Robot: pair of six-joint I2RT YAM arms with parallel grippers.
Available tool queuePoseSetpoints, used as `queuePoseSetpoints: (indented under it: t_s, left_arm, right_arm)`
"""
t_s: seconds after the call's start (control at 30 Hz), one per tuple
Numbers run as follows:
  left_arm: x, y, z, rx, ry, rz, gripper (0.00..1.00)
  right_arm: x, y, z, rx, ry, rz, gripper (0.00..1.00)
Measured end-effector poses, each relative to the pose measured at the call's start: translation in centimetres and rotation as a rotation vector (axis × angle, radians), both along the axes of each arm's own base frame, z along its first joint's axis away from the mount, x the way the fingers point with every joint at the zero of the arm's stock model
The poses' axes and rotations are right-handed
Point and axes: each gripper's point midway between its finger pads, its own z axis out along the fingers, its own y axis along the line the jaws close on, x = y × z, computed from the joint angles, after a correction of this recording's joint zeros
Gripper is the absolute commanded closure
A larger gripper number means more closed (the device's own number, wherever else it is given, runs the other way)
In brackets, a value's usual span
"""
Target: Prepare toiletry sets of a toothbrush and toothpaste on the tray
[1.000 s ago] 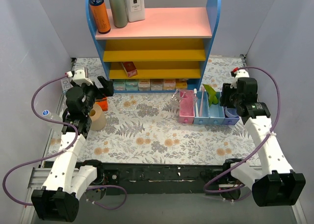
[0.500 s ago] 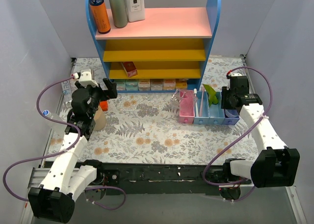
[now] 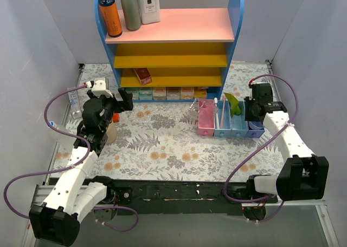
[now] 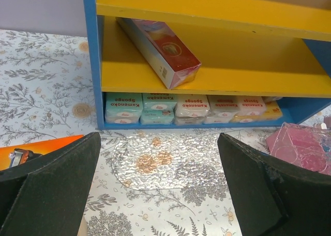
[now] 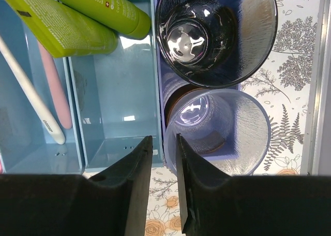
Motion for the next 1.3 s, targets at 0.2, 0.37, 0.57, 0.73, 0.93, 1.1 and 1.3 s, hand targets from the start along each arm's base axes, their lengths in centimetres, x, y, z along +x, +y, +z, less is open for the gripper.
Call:
queuePoseSetpoints:
  t_s: [0.2, 0.37, 0.57, 0.73, 0.93, 1.1, 1.3]
  left_arm:
    - [-0.1, -0.5, 0.0, 0.006, -0.001, -0.014, 0.02]
    - [-0.1, -0.5, 0.0, 0.008, -0.001, -0.013, 0.02]
    - [-0.2, -0.8, -0.1, 0.012, -0.001, -0.022, 0.02]
    - [-0.3, -1.1, -0.2, 0.012, 0.002, -0.031, 0.02]
    - [-0.3, -1.2, -0.7, 0.014, 0.01, -0.034, 0.02]
    - [-0.3, -1.2, -0.7, 0.014, 0.008, -0.035, 0.02]
    - [-0.4, -1.6, -0.6, 0.013, 0.004, -0.046, 0.02]
  right_arm:
    - [0.0, 0.0, -0.4, 0.006, 0.012, -0.011, 0.69]
    - [0.0, -0.2, -0.4, -0.004, 0.011, -0.022, 0.71]
    - [0.3, -0.2, -0.9, -0.01, 0.018, -0.029, 0.74]
    - [-0.1, -0.4, -2.0, -0.023, 0.04, -0.041, 0.8]
    - [0.2, -0.7, -1.9, -0.039, 0.025, -0.053, 0.99]
    - [0.3, -0.9, -1.9, -0.045, 0.022, -0.058, 0.99]
    - [0.3, -0.9, -1.7, -0.047, 0.023, -0.059, 0.99]
